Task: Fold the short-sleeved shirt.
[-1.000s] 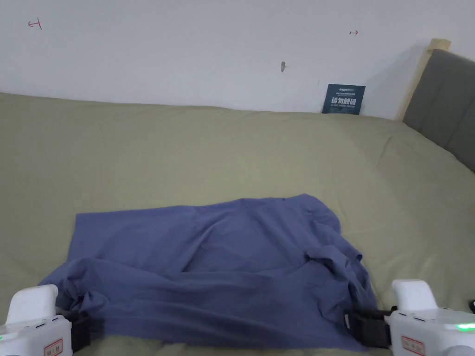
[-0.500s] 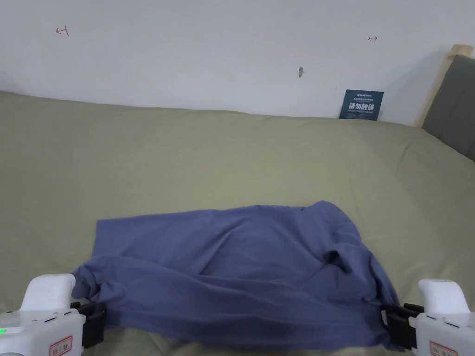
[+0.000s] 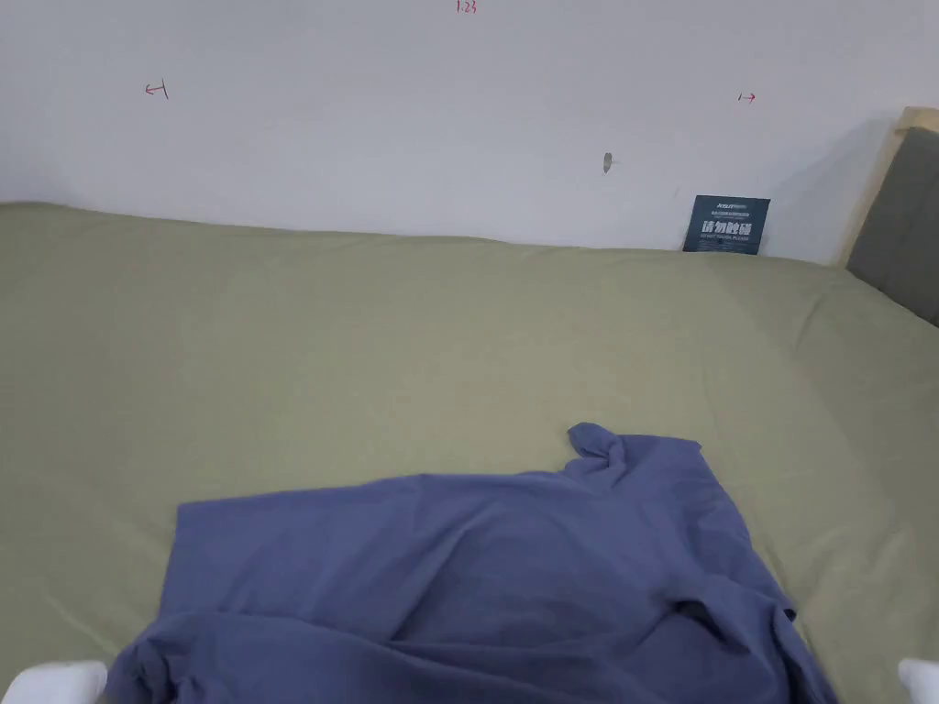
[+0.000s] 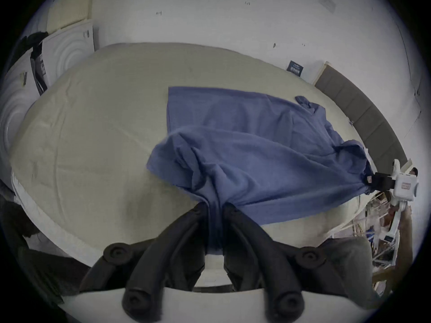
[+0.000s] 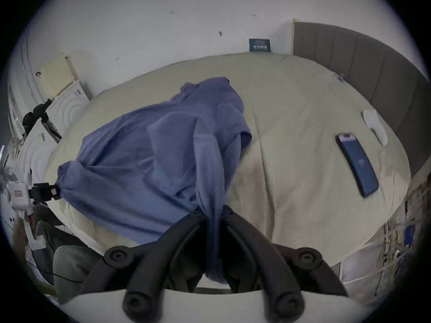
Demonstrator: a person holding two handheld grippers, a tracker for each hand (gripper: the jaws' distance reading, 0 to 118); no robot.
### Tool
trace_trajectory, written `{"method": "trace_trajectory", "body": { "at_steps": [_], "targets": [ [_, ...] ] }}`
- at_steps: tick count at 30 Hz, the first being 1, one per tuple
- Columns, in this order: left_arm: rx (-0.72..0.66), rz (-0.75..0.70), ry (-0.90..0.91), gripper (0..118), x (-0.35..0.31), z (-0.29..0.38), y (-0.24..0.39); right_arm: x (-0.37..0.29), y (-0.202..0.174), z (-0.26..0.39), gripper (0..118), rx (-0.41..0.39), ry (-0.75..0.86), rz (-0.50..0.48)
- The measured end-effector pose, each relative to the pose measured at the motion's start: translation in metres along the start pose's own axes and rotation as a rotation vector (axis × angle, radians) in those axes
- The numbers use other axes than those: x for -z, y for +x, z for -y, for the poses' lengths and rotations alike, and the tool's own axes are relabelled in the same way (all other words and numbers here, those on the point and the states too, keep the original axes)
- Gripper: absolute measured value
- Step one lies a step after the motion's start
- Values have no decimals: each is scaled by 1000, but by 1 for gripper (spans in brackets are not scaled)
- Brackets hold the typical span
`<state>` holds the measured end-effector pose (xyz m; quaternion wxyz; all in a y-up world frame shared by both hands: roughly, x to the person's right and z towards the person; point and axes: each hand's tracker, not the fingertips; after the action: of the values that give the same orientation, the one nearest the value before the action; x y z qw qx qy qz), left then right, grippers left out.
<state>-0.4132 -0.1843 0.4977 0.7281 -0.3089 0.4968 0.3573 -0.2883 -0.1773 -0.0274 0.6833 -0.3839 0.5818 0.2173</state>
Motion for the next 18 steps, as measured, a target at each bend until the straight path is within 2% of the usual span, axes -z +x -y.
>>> {"method": "trace_trajectory", "body": {
  "at_steps": [5,6,7,8,9,10,12,14,17,18],
  "targets": [
    [-68,45,-22,14,10,13,-14,18,12,18,8,24,-14,1],
    [-83,33,-24,18,10,14,-15,21,15,19,9,35,-16,-8],
    [-112,11,-27,34,8,15,-14,21,17,19,13,56,-18,-11],
    [-128,-53,-28,62,5,16,-15,18,17,19,34,74,-29,26],
    [-137,-85,-20,91,0,16,-15,14,17,18,75,77,-30,70],
    [-160,-75,10,97,-10,17,-18,9,21,21,90,80,-10,79],
    [-205,-89,101,96,-30,15,-17,-14,20,19,85,83,113,73],
    [-210,-122,229,96,-52,12,-9,-36,13,10,85,83,229,72],
    [-130,-119,431,95,-80,7,20,-63,-9,8,85,43,420,2],
    [-91,-123,489,94,-86,7,30,-73,-21,6,83,24,464,6]
  ]
}}
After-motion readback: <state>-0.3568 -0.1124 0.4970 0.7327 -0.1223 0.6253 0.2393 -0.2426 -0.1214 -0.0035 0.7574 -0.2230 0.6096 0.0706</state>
